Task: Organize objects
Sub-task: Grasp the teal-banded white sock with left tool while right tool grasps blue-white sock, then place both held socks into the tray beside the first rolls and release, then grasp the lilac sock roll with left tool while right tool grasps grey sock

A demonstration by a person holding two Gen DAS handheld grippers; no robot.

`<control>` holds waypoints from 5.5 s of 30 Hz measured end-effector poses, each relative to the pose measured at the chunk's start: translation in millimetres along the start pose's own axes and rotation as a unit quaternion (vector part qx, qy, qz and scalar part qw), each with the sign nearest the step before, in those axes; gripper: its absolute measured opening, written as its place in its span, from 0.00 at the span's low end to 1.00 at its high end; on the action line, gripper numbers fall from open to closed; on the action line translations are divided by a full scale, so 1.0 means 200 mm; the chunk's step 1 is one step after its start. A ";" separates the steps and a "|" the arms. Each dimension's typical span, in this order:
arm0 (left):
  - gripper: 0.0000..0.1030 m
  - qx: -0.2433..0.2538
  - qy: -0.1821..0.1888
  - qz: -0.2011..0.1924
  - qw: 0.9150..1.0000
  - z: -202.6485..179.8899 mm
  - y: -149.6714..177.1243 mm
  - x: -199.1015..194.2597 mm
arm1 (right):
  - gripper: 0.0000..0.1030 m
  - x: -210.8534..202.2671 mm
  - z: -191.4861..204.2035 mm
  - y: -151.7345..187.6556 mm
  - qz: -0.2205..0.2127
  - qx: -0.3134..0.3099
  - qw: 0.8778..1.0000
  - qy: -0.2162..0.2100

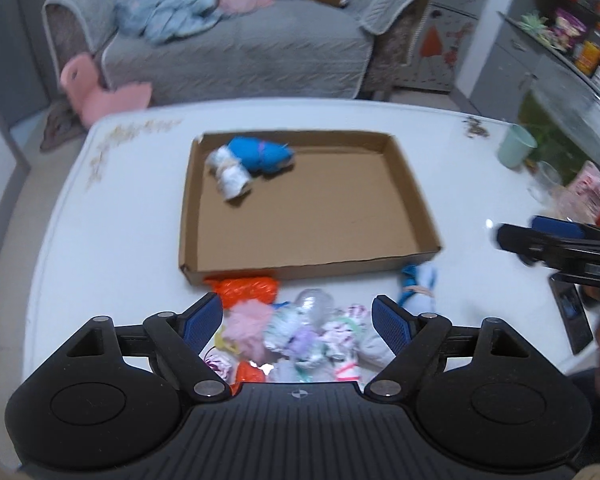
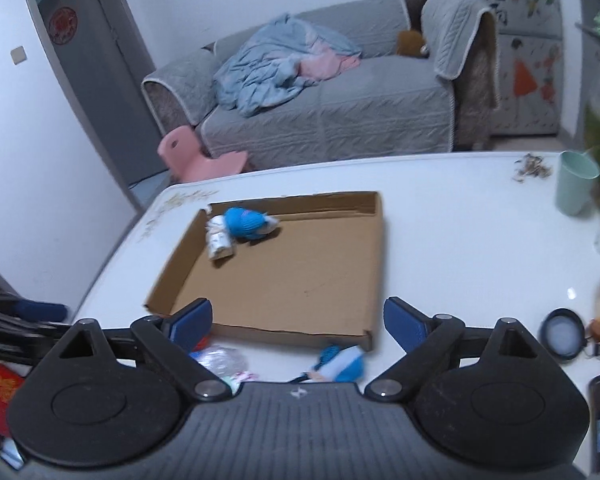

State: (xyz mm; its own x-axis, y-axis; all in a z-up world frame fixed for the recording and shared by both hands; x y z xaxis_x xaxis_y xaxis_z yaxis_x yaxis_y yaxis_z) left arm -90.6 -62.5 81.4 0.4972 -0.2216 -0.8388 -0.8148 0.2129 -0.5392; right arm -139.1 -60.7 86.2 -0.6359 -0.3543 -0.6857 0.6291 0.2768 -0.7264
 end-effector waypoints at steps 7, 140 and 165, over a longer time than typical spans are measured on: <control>0.83 0.009 0.000 -0.008 1.000 -0.15 -0.02 -0.12 | 0.89 0.06 0.02 -0.01 0.000 0.018 0.999 -0.033; 0.35 -0.028 0.007 0.011 1.000 0.20 -0.53 1.35 | 0.52 1.32 0.04 -0.37 0.110 -0.188 0.976 -0.018; 0.80 -0.006 0.010 0.086 0.996 0.16 -0.10 1.05 | 0.83 0.87 0.04 0.02 0.164 -0.154 0.972 0.062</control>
State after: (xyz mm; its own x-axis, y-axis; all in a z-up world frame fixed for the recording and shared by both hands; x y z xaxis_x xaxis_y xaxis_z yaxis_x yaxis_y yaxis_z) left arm 38.7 -82.8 -86.7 0.3437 -0.2023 -0.9170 -0.8912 0.2375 -0.3864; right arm -243.8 -128.2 -36.3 -0.4840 -0.0970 -0.8697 0.6560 0.6176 -0.4340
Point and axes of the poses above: each gripper's, at about its wrist camera, not at the fingertips, and x roughly the way its jaws point, z to its left, y to its underside, the point moved 3 cm from there along x, roughly the way its jaws point
